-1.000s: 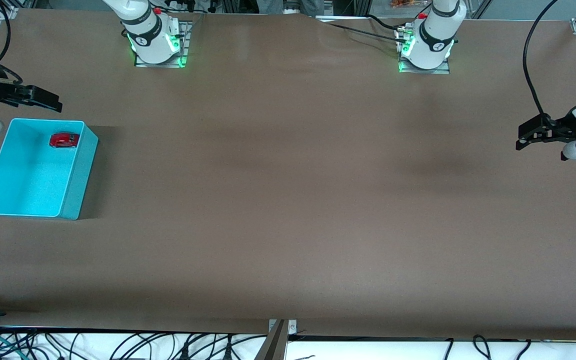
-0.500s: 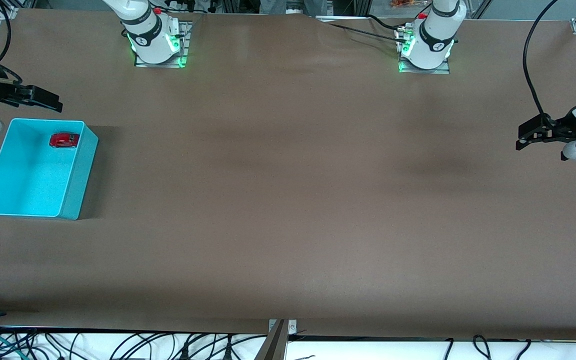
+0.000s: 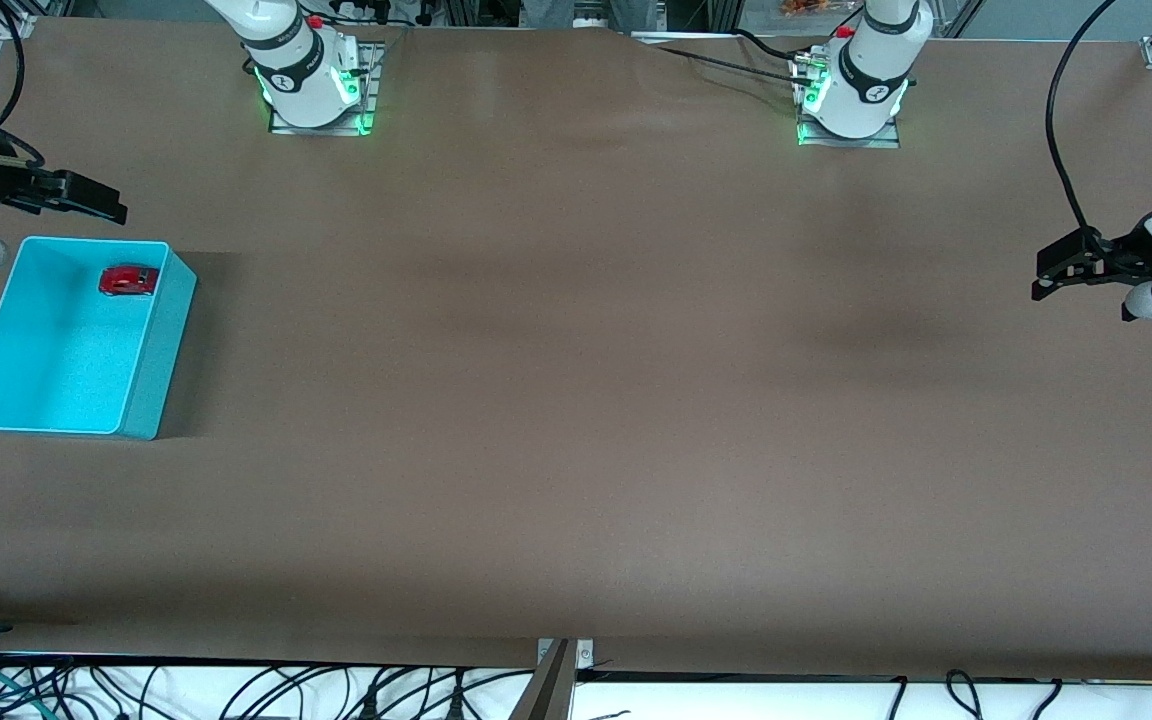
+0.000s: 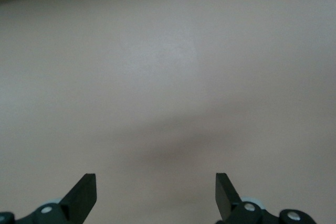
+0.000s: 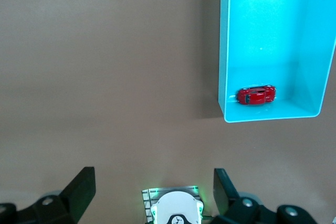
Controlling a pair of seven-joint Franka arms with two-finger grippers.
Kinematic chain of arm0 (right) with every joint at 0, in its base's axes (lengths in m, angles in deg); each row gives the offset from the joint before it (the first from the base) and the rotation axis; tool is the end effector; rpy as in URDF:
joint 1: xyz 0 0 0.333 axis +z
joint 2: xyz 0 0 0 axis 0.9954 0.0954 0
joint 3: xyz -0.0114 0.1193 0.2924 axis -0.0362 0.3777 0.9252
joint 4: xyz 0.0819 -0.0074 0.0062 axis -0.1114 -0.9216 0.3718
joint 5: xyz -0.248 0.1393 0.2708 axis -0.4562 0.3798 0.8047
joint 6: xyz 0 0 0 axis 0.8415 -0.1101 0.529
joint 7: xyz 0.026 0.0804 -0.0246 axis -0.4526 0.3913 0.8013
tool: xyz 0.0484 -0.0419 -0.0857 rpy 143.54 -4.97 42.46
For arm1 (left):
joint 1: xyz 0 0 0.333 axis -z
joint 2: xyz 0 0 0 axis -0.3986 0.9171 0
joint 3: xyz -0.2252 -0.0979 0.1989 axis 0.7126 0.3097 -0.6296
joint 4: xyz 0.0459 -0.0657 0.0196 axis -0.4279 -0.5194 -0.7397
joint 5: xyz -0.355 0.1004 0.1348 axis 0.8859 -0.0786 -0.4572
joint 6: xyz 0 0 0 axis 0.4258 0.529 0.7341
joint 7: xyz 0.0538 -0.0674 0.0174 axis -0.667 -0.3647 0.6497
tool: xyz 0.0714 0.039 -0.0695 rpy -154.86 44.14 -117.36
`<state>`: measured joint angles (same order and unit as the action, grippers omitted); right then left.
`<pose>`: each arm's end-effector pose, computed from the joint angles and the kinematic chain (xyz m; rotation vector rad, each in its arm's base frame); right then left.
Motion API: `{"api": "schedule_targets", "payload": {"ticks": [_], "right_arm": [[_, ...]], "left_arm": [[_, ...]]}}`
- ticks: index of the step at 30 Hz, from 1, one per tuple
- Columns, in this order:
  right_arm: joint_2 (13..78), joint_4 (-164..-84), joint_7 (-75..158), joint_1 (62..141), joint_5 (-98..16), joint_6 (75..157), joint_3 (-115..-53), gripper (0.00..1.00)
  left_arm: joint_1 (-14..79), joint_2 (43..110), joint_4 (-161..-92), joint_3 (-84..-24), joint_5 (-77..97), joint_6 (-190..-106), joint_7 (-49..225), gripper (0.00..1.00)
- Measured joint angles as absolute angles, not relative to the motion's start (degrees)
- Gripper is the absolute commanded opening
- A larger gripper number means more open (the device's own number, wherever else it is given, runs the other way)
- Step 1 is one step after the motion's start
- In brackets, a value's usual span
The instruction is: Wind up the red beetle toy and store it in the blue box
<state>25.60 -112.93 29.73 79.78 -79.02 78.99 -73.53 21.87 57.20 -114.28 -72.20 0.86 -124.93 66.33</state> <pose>0.5481 -0.0006 0.5959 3.0959 -0.1687 -0.3439 0.5931 0.0165 0.5872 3.1168 -0.3676 0.0060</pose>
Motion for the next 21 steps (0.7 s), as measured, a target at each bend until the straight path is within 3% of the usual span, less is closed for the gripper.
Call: {"api": "schedule_targets", "payload": {"ticks": [21], "right_arm": [[25.60, -112.88, 29.72, 80.24, -78.96, 79.03, -73.51, 1.00]], "left_arm": [[21.87, 57.20, -114.28, -72.20, 0.86, -124.93, 66.33, 1.00]]}}
